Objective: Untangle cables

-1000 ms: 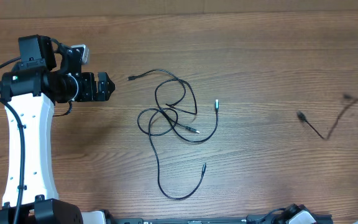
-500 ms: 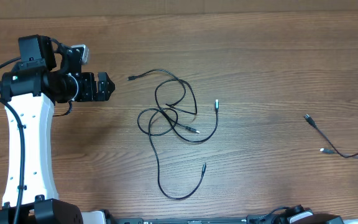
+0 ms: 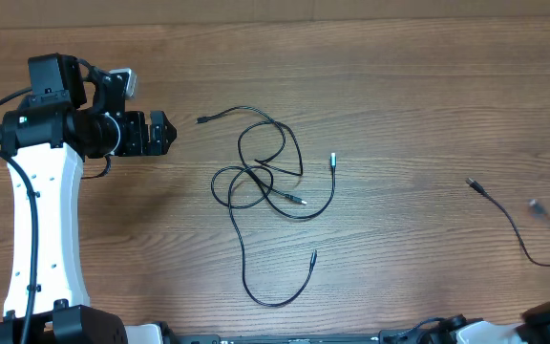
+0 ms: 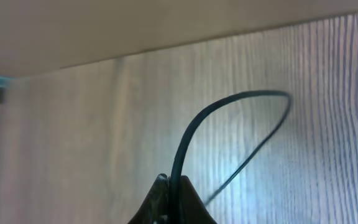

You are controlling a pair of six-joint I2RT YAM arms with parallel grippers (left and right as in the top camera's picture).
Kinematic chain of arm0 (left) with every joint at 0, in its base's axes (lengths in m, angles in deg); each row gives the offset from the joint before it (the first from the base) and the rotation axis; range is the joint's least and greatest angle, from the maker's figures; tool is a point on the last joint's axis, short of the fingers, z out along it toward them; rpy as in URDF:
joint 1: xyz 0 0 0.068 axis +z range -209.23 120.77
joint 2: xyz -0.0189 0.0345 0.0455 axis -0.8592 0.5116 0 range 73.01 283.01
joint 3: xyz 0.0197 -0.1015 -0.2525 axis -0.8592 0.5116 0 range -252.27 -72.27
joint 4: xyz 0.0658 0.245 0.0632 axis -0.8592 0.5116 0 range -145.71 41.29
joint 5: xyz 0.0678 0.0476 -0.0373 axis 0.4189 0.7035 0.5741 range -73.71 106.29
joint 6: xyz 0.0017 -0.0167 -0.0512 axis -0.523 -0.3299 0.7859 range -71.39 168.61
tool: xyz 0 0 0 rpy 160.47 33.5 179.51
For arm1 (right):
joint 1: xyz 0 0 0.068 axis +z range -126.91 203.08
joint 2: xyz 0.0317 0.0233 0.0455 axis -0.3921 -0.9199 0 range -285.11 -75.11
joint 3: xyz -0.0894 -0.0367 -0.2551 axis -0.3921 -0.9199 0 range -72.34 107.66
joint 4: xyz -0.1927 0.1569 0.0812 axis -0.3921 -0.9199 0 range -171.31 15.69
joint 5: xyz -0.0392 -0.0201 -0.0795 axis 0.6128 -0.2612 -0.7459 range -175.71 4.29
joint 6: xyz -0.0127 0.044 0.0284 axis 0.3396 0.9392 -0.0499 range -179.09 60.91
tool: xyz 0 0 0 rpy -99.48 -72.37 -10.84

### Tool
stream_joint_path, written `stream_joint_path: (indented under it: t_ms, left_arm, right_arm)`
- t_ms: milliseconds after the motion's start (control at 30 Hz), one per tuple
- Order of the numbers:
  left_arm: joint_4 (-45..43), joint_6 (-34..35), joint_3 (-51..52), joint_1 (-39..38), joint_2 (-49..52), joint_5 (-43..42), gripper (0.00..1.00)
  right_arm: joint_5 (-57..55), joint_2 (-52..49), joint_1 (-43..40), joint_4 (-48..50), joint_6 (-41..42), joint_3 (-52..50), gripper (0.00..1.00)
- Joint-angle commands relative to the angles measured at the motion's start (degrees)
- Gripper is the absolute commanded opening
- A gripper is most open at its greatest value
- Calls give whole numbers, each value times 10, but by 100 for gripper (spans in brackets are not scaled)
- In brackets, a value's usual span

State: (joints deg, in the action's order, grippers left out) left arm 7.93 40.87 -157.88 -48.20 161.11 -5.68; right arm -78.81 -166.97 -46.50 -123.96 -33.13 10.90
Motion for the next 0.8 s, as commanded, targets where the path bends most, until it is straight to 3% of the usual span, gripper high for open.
stream_joint_path:
  t_ms: [0,67,133,167,467,767]
  left_arm:
    - [0,-12,-9,2,0,1,100]
    - [0,-12,-9,2,0,1,100]
    - [0,-12,-9,2,0,1,100]
    - [0,-12,-9,2,0,1,100]
    - [0,-12,-9,2,0,1,100]
    - [0,-12,-9,2,0,1,100]
  right_arm:
    - [-21,-40,-14,6,35,12,4]
    - [-6,-61,-20,4,42,12,24]
    - [16,-74,-24,1,42,12,83]
    - [27,-79,-25,0,42,12,100]
    - [126,-79,-25,-7,37,12,100]
    - [240,-79,-21,-54,-23,12,100]
